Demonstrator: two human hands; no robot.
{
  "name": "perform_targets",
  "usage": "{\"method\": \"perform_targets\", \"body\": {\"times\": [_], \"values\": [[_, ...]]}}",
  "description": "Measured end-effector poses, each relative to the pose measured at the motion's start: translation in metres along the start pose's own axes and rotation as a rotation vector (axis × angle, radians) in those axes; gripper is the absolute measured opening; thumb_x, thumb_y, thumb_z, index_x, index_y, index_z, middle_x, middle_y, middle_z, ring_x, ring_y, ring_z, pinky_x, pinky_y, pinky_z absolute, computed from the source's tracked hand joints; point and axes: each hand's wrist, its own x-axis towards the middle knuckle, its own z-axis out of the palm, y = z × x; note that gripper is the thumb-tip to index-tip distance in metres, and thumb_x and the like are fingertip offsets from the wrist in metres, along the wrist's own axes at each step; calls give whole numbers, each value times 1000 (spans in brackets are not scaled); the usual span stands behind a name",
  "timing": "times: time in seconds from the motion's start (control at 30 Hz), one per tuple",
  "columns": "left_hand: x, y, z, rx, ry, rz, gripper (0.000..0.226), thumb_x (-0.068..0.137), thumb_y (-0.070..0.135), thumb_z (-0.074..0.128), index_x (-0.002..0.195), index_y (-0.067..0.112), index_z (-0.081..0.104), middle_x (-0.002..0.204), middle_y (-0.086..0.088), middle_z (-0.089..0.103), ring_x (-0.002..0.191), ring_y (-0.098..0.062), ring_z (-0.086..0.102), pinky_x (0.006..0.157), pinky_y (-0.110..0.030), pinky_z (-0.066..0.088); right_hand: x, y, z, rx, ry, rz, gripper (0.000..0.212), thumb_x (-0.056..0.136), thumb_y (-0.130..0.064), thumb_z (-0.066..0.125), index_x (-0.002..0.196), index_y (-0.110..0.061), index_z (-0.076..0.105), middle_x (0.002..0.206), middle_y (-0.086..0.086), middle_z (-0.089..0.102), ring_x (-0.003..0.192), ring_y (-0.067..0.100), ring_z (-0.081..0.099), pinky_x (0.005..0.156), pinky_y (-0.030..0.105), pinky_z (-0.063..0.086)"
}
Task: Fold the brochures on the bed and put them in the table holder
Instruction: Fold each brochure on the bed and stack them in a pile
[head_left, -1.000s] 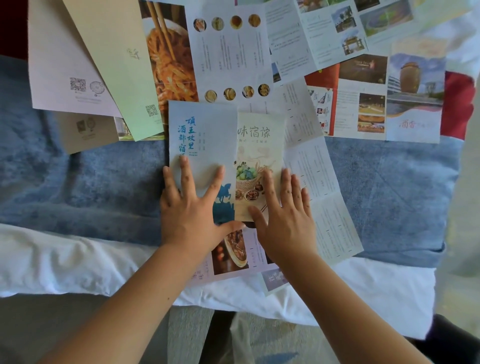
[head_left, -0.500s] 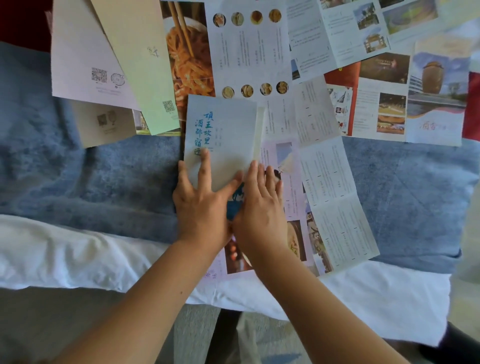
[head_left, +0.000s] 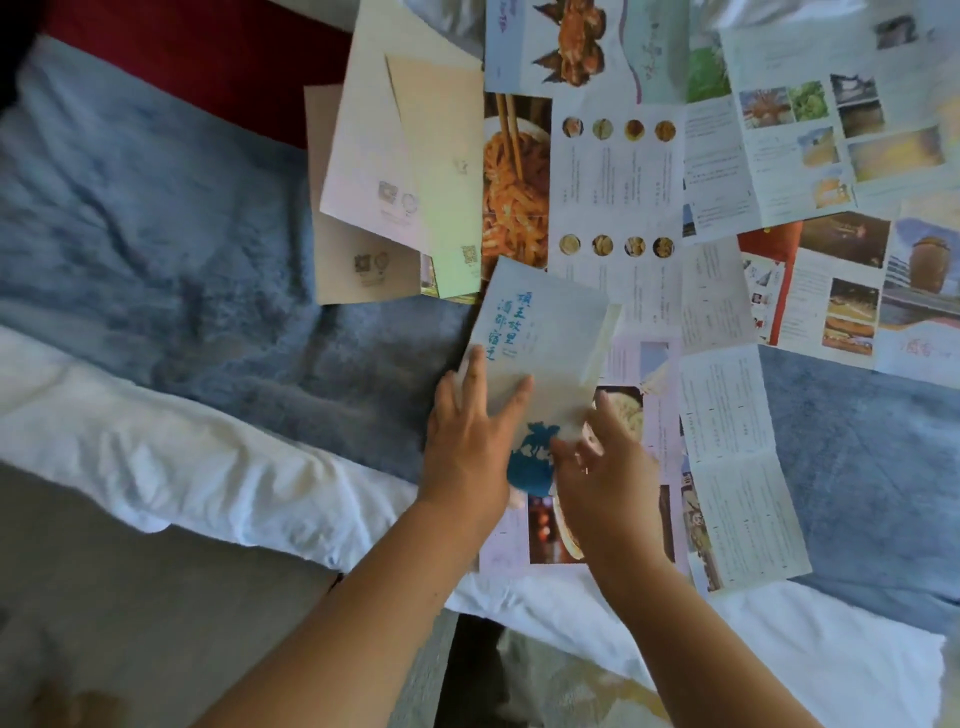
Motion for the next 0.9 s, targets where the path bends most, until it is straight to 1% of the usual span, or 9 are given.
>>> {"method": "perform_targets", "body": {"times": [0.13,0.2,0.3,0.4,0.47,0.53,0.67,0.8,0.9], "values": [[-42,-42,-1,-13,31,21,98,86,20,81,158,44,19,166,-6,-14,153,-40,3,121,-56,32,-37,-14,19,112,-40,33,68,91,-4,74,141,-42,50,106,-28,66,92,-11,67,82,23,61],[-64,-68,-4,4,18,-14,104,86,24,81,157,48,8,166,-4,-19,155,-39,-2,123,-56,27,-58,-20,40,14,-89,-20,73,91,-7,76,139,-50,43,109,-29,64,89,-19,64,78,10,56],[-94,-117,-19,11,14,-84,118,84,28,83,155,52,-8,166,-3,-23,156,-39,-4,124,-52,24,-80,-42,82,-110,-170,-112,71,92,-15,75,140,-55,41,103,-28,68,86,-18,62,74,3,49],[-114,-170,-44,-10,47,-192,134,59,41,98,158,48,8,169,-9,4,152,-42,21,110,-56,42,-90,-80,127,-136,-301,-137,67,96,-16,70,137,-59,37,113,-24,67,92,-15,62,66,-2,44],[-116,-206,-62,-18,67,-251,138,53,45,99,159,47,10,169,-9,11,150,-42,27,104,-57,47,-88,-110,159,-158,-358,-223,67,96,-13,69,143,-53,42,119,-26,65,100,-9,65,68,-5,42],[-107,-241,-84,-29,112,-260,134,48,43,101,158,41,23,166,-12,19,146,-45,32,98,-61,53,-81,-138,191,-160,-379,-324,64,96,-8,68,146,-42,48,125,-25,63,105,-4,64,79,-3,45],[-73,-303,-132,-2,190,-228,123,50,42,101,156,34,39,165,-15,22,143,-46,33,104,-62,49,-58,-190,248,-135,-353,-427,57,92,-1,65,138,-33,54,129,-17,59,105,11,66,90,29,61],[-36,-337,-166,57,159,-153,111,66,35,95,159,37,34,169,-11,7,152,-41,16,118,-58,36,-31,-219,280,-169,-304,-428,49,90,-1,69,132,-24,59,128,-14,59,103,13,68,91,31,61],[-17,-342,-173,60,89,-120,104,72,31,92,158,42,33,170,-5,-2,154,-43,3,118,-61,35,-18,-222,286,-258,-285,-440,42,89,-5,66,127,-22,62,127,-11,58,102,17,68,89,34,60]]}}
